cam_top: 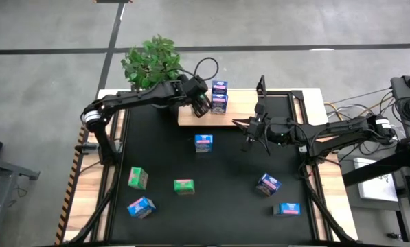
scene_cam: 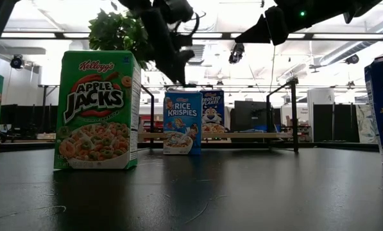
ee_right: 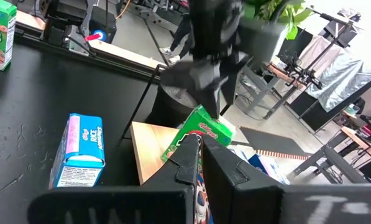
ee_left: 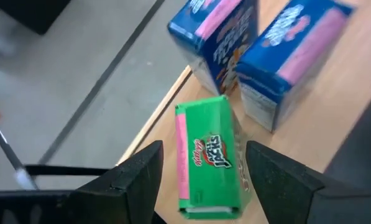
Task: Stack cereal on shelf
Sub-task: Put the top green cereal box on the shelf
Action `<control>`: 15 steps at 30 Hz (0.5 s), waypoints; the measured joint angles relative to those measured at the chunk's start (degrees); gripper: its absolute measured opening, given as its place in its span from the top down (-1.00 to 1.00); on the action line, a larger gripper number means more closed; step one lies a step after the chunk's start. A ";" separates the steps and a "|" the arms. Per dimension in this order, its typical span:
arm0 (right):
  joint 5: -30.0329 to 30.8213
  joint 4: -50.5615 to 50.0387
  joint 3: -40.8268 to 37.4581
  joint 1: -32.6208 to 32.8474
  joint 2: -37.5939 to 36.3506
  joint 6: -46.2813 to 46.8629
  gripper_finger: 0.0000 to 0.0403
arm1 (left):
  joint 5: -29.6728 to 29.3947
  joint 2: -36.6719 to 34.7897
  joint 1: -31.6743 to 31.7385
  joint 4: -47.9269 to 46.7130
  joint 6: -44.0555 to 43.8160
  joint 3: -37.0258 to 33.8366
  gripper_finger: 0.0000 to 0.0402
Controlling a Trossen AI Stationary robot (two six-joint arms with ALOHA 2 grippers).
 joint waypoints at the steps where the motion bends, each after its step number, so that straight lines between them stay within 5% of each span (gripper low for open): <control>1: 0.02 0.02 0.00 0.00 0.00 0.00 0.95 | 0.15 -0.04 -0.33 -0.87 1.33 0.87 -0.05; 7: 0.00 0.00 0.00 0.00 0.00 -0.02 0.95 | 0.53 -0.11 -1.33 -2.02 15.97 2.28 0.20; 15: 0.01 0.00 0.00 0.00 0.00 -0.09 0.95 | 2.15 -0.19 0.79 -2.06 15.77 -0.13 0.94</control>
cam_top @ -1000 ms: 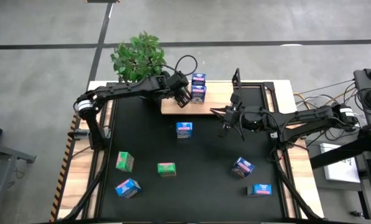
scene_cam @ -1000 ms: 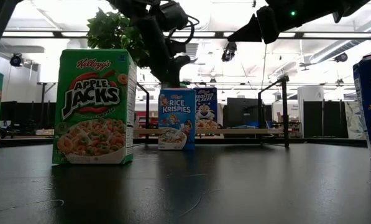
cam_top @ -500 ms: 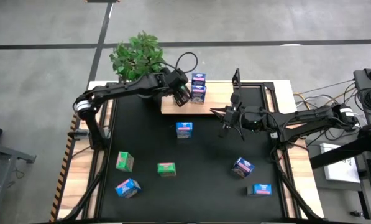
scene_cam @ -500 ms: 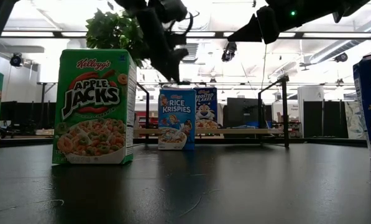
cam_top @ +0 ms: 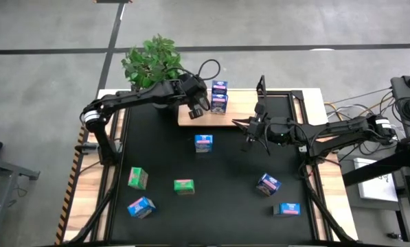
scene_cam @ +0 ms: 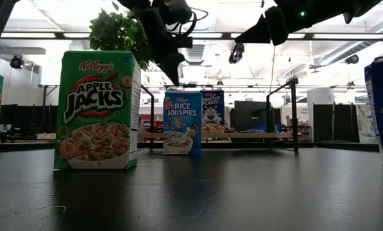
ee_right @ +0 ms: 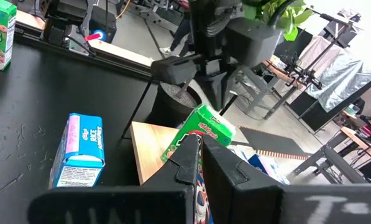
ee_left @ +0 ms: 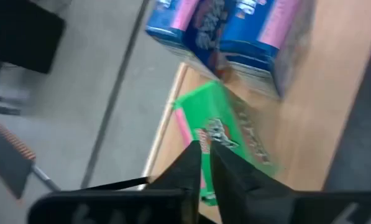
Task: Stack cereal on shelf
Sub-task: Put the top green cereal box on the shelf
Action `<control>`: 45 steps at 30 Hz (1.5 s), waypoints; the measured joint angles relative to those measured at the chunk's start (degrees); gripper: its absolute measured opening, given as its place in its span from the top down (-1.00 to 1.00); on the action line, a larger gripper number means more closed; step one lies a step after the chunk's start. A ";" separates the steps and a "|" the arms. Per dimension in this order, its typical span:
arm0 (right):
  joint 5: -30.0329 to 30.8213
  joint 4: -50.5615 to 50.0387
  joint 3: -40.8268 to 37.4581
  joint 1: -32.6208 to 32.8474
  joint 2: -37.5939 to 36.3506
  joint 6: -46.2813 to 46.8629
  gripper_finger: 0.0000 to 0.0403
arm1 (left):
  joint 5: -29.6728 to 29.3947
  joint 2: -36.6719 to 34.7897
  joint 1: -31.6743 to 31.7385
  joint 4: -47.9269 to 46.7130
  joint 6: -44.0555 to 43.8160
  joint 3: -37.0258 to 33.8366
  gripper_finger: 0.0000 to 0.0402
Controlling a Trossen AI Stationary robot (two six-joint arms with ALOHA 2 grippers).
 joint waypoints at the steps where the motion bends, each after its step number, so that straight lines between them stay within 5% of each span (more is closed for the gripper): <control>1: 0.01 0.00 0.00 0.00 0.00 -0.03 0.95 | 1.69 -0.03 0.17 0.13 -0.08 -0.51 0.97; 12: -0.01 0.00 0.00 0.00 0.00 -0.07 0.95 | 2.29 -0.03 0.71 1.33 2.95 -1.75 0.98; 19: 0.01 0.00 0.00 0.00 0.00 -0.07 0.95 | -3.69 -0.03 0.90 2.87 10.64 -1.77 1.00; 29: 0.01 0.00 0.00 0.00 0.00 -0.37 0.95 | -3.30 -1.45 -0.54 2.84 7.63 -1.79 1.00; 36: 0.00 0.00 0.00 0.00 0.00 -0.35 0.95 | 21.30 -2.22 -1.44 0.63 8.81 -2.11 1.00; 45: -0.01 0.00 0.00 0.00 0.00 -0.33 0.95 | 4.93 1.26 -1.46 2.04 8.40 -4.09 1.00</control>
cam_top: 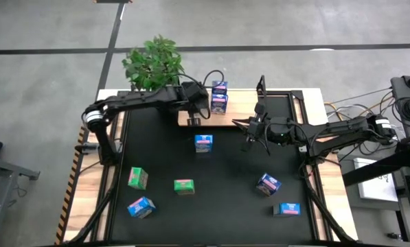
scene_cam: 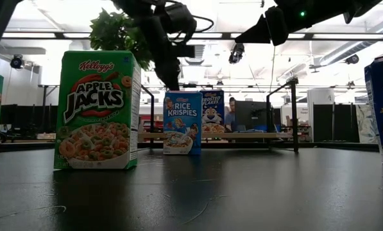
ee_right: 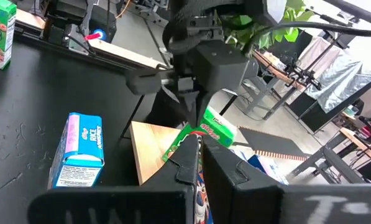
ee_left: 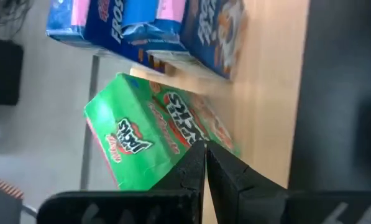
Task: Stack cereal on shelf
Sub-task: Put the top green cereal box on the shelf
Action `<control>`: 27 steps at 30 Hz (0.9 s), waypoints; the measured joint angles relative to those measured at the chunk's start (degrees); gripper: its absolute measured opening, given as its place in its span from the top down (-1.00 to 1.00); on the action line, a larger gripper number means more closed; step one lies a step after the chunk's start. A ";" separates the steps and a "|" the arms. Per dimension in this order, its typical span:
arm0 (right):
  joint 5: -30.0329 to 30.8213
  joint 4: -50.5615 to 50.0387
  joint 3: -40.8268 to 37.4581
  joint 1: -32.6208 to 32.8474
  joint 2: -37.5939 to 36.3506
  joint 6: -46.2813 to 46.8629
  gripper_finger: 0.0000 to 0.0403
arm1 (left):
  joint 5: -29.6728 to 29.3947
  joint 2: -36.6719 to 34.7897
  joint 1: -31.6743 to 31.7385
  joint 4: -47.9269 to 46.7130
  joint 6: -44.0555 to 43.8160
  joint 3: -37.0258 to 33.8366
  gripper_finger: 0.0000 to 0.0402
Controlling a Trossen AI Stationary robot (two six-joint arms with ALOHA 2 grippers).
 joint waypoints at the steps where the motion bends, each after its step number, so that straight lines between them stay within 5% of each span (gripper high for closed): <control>1: 0.01 0.00 0.00 0.00 0.00 0.01 0.95 | -0.90 0.36 0.02 0.02 -0.17 0.00 1.00; 9: 0.02 0.00 0.00 0.00 0.00 0.02 0.95 | -7.98 3.26 0.09 -0.66 1.75 -0.02 1.00; 27: 0.02 -0.06 0.00 0.00 0.00 -0.11 0.95 | -8.12 2.57 -0.98 -1.71 1.74 2.52 1.00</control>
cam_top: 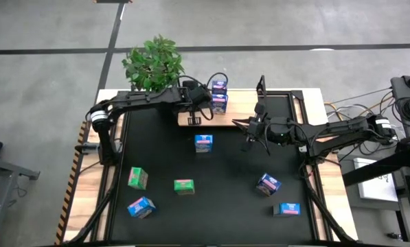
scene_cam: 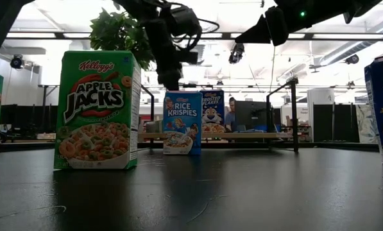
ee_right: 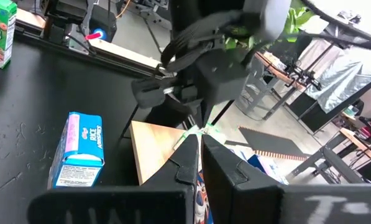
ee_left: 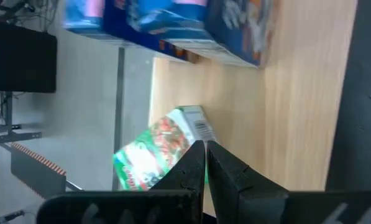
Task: Stack cereal on shelf
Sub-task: Put the top green cereal box on the shelf
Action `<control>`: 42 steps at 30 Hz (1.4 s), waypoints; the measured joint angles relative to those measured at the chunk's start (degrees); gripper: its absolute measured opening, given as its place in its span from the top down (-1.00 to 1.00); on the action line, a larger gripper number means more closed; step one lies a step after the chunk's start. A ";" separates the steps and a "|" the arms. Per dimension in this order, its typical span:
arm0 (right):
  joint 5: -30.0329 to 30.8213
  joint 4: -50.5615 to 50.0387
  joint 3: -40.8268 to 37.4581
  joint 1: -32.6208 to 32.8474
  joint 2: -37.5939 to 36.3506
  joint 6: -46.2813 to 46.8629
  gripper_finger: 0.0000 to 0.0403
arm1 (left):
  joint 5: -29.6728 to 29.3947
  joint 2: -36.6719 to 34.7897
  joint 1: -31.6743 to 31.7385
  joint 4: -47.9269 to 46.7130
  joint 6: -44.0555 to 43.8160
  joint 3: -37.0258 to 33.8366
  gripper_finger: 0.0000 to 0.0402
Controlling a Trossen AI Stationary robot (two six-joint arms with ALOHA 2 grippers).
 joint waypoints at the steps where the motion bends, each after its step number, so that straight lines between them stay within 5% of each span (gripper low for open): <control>1: 0.00 -0.03 0.00 0.00 0.00 0.00 0.95 | 0.00 -0.47 0.00 -0.17 0.00 0.23 1.00; 42: 0.00 -0.99 0.00 -0.09 0.00 0.12 0.95 | 9.07 -0.56 6.67 14.78 -4.31 -12.21 1.00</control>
